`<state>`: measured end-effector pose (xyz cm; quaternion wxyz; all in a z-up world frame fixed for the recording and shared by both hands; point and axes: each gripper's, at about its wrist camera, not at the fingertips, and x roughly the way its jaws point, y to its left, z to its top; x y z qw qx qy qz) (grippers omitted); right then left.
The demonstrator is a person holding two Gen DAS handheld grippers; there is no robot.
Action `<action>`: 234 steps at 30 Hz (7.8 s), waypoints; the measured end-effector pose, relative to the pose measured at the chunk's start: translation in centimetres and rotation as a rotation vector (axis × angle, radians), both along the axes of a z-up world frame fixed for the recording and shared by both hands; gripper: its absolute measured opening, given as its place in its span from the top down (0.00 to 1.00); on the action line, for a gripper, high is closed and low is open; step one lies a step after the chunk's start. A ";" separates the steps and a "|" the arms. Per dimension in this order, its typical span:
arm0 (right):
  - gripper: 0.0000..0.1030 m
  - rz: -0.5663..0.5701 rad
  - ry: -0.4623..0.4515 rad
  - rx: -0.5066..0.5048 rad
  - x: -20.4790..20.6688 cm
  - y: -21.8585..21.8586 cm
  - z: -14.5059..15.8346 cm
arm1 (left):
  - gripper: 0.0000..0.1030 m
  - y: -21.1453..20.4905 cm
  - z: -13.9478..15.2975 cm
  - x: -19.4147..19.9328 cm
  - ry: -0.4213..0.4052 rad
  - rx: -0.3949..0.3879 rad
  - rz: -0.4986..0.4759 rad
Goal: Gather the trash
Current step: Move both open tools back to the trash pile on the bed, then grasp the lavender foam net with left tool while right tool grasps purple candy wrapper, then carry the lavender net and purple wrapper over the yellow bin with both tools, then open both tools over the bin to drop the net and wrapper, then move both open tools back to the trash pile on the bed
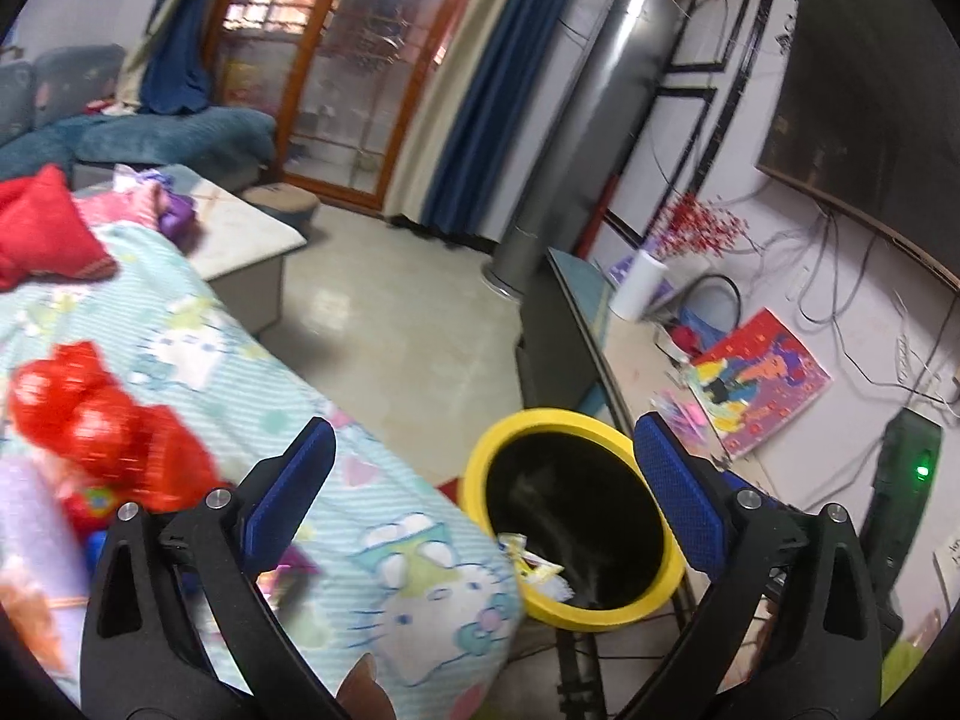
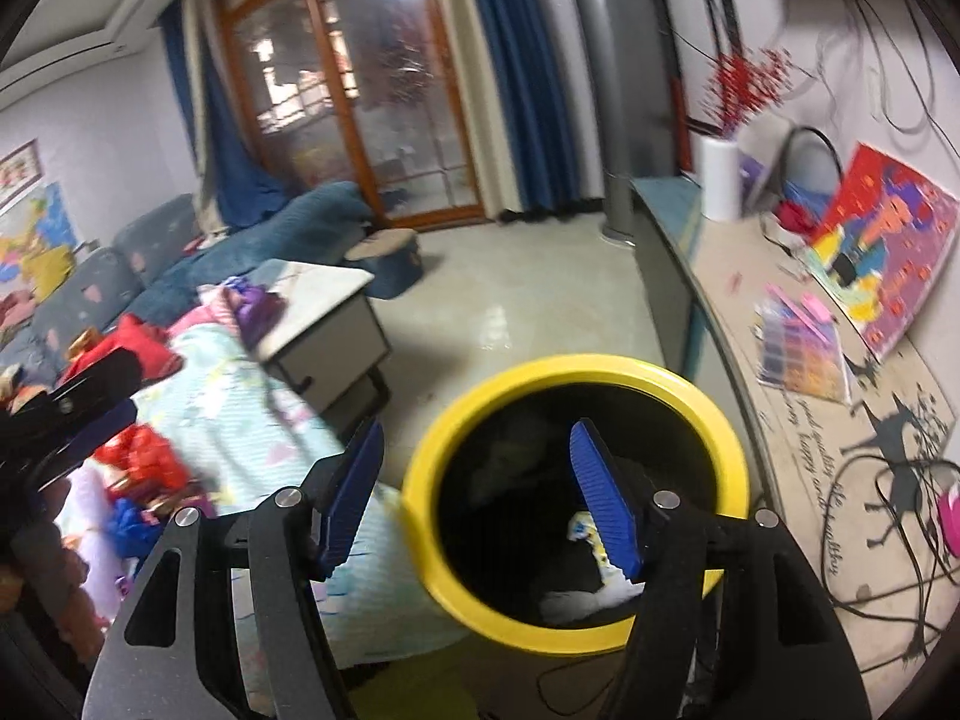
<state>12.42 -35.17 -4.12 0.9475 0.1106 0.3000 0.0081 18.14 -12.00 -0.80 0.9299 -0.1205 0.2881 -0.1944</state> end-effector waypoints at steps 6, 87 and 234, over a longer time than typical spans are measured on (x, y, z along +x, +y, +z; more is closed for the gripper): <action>0.38 0.096 -0.039 -0.020 -1.1 3.4 1.1 | 0.11 3.1 1.2 -1.3 -0.048 0.007 0.083; 0.76 0.777 0.157 -0.148 -4.8 21.4 -3.8 | 0.80 20.2 0.2 -6.1 0.044 -0.102 0.271; 0.40 0.028 0.046 0.060 1.2 -2.0 -0.7 | 0.11 -0.6 0.2 -0.8 -0.100 0.087 0.023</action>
